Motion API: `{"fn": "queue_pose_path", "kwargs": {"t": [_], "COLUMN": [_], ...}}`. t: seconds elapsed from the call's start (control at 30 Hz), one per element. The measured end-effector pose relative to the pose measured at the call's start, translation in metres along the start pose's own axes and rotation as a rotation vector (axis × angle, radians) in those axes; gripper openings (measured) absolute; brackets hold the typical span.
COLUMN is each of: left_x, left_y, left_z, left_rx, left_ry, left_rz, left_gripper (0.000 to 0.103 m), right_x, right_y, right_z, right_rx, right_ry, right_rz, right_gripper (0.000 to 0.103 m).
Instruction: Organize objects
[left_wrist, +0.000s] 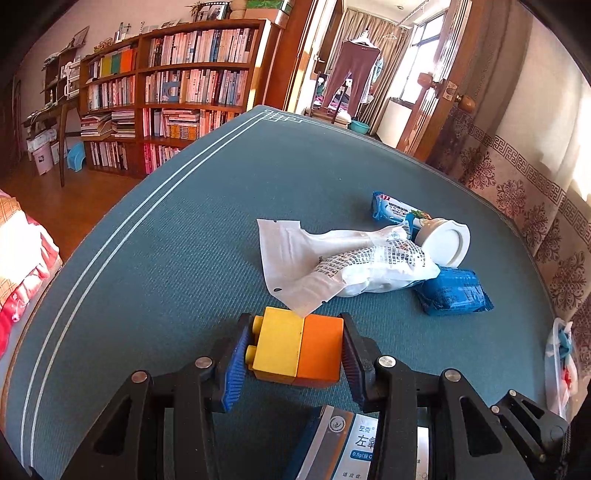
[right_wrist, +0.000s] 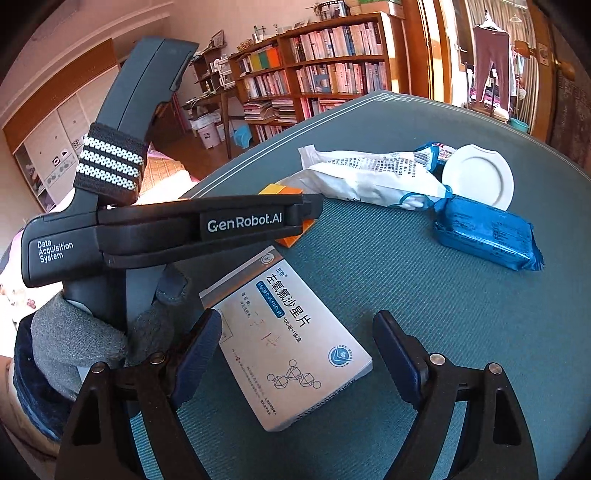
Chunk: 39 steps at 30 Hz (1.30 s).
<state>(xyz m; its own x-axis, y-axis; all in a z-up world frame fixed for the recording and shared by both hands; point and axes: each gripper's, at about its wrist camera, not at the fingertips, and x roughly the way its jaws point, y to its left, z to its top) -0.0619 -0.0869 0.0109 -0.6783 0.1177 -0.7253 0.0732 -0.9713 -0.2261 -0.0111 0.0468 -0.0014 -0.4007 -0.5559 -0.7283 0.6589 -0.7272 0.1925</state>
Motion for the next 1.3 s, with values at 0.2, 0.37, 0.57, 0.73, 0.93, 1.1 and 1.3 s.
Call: {"fn": "queue_pose_path", "kwargs": {"t": [0.2,0.37,0.57,0.73,0.93,1.1,1.3], "left_x": [0.001,0.001,0.002,0.002,0.001,0.001,0.0], "left_y": [-0.003,-0.004,-0.002,-0.002,-0.003,-0.005,-0.011], "left_z": [-0.001,-0.002,-0.002,-0.003,-0.003,-0.004,-0.006], "left_rx": [0.009,0.014,0.011,0.01,0.02,0.035,0.066], "left_ry": [0.007,0.006,0.007,0.005,0.003,0.001,-0.008], "left_rz": [0.0,0.003,0.012,0.014,0.019,0.024,0.037], "left_gripper": [0.048,0.048,0.048,0.048,0.048,0.048,0.048], "right_x": [0.001,0.001,0.008,0.009,0.003,-0.006,-0.022], "right_y": [0.007,0.012,0.02,0.018,0.011,0.005,-0.012], "right_z": [-0.01,-0.015,-0.012,-0.012,-0.014,-0.022,-0.033], "right_rx": [-0.053,-0.083,-0.123,-0.12,-0.099,-0.055,0.036], "right_ry": [0.017,0.015,0.012,0.014,0.0,-0.013,-0.033], "right_rz": [0.003,-0.013,-0.061,-0.077,-0.107,-0.126,-0.201], "right_gripper": [0.086,0.086,0.085,0.082,0.065,0.065,0.065]}}
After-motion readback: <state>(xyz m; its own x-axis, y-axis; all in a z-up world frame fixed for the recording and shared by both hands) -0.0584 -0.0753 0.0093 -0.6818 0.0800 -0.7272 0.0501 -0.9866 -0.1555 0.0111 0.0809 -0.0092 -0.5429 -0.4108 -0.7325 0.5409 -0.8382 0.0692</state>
